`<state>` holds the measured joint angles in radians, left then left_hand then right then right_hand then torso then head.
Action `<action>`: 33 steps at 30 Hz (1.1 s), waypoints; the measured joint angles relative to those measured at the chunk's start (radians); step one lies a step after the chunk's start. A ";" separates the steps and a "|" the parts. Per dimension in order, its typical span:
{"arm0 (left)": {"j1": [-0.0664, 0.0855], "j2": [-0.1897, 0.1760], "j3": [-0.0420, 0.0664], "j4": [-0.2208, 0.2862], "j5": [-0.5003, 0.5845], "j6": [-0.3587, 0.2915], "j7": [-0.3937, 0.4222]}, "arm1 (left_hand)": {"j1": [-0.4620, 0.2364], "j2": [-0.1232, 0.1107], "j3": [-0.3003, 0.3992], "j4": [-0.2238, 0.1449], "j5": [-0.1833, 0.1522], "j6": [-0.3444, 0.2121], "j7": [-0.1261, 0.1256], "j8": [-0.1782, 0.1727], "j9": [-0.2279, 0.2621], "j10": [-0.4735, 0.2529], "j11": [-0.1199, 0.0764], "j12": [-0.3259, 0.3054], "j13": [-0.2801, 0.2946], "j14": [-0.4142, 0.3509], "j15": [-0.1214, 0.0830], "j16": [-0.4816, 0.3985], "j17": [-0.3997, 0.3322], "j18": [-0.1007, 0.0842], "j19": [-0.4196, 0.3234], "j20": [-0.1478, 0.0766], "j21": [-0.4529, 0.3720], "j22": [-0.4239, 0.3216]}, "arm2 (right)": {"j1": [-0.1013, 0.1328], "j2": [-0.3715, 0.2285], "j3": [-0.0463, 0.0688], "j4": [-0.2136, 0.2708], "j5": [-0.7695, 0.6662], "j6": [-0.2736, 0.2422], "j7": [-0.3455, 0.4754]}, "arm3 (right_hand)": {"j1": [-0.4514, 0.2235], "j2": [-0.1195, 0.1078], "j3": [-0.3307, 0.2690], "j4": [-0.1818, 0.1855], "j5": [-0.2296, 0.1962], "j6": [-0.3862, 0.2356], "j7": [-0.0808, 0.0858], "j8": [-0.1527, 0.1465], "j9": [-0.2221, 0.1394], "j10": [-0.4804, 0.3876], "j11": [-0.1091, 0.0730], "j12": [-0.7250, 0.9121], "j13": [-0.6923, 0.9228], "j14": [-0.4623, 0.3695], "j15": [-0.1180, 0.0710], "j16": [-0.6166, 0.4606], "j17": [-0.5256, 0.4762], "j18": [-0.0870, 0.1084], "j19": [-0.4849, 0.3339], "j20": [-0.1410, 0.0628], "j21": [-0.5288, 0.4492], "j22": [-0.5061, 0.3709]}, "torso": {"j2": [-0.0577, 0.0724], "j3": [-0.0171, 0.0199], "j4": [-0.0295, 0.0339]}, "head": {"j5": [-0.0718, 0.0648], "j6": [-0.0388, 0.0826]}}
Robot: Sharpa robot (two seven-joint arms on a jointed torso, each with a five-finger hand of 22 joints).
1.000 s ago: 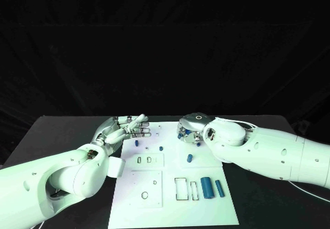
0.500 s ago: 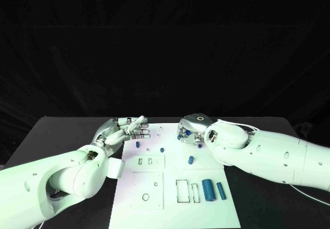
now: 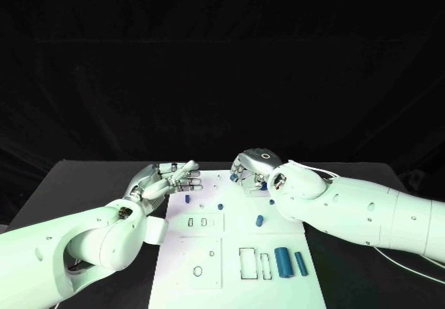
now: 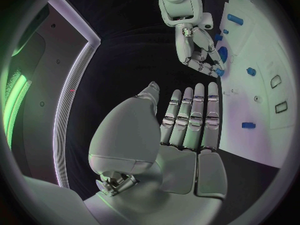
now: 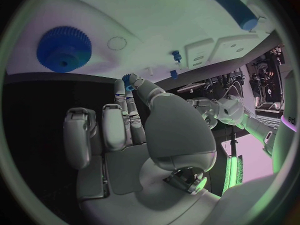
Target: Assemble the parts on the task board
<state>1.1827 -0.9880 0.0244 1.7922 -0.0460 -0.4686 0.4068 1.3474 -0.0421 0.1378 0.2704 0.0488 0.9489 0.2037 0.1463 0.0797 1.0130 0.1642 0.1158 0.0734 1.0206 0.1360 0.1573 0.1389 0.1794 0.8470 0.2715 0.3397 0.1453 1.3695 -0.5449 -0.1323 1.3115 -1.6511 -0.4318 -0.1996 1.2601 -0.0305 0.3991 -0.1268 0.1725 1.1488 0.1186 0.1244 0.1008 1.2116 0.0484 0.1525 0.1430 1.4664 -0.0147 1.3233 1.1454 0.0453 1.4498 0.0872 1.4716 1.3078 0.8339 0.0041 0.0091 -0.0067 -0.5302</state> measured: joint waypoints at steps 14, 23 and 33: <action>0.001 0.008 0.000 0.002 0.003 0.005 0.000 | 0.000 0.000 0.000 0.000 0.000 0.000 0.000 0.000 0.000 0.000 0.000 0.000 0.000 0.000 0.000 0.000 0.000 0.000 0.000 0.000 0.000 0.000 | 0.000 0.089 0.000 -0.098 0.032 -0.030 0.012 | 0.004 -0.004 0.003 0.003 0.004 0.000 0.000 0.001 0.000 -0.004 0.004 0.000 0.002 0.000 0.000 0.000 0.003 0.000 0.000 0.000 0.000 0.000 | 0.005 -0.0005 0.0048 | 0.001 -0.003; 0.007 0.008 0.000 0.002 0.004 0.005 0.000 | 0.000 0.000 0.000 0.000 0.000 0.000 0.000 0.000 0.000 0.000 0.000 0.000 0.000 0.000 0.000 0.000 0.000 0.000 0.000 0.000 0.000 0.000 | -0.005 0.119 0.000 -0.139 0.044 -0.029 0.022 | 0.004 -0.004 0.007 0.007 0.004 -0.002 -0.001 -0.002 0.000 -0.004 0.004 0.000 0.003 0.000 0.000 -0.001 0.001 0.000 0.000 0.000 0.000 0.000 | 0.010 -0.0012 0.0099 | 0.000 -0.003; 0.013 0.007 0.000 0.001 0.005 0.006 0.000 | 0.000 0.000 0.000 0.000 0.000 0.000 0.000 0.000 0.000 0.000 0.000 0.000 0.000 0.000 0.000 0.000 0.000 0.000 0.000 0.000 0.000 0.000 | -0.007 0.127 0.000 -0.144 0.053 -0.026 0.031 | 0.004 -0.004 0.007 0.007 0.004 -0.005 0.002 -0.006 0.000 -0.004 0.004 0.000 0.004 0.000 0.000 -0.001 0.001 0.000 0.000 0.000 0.000 0.000 | 0.012 -0.0015 0.0099 | 0.003 -0.004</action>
<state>1.1955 -0.9812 0.0248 1.7933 -0.0415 -0.4630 0.4066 1.3474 -0.0421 0.1379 0.2704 0.0487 0.9489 0.2037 0.1464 0.0799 1.0130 0.1642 0.1159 0.0736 1.0206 0.1359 0.1574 0.1387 0.1793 0.8470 0.2715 0.3397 0.1454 1.3623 -0.4179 -0.1320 1.1674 -1.5979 -0.4580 -0.1682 1.2638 -0.0350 0.4058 -0.1200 0.1763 1.1433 0.1205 0.1187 0.1009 1.2080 0.0523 0.1523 0.1471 1.4664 -0.0146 1.3227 1.1465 0.0454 1.4500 0.0872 1.4717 1.3074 0.8463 0.0026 0.0190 -0.0035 -0.5342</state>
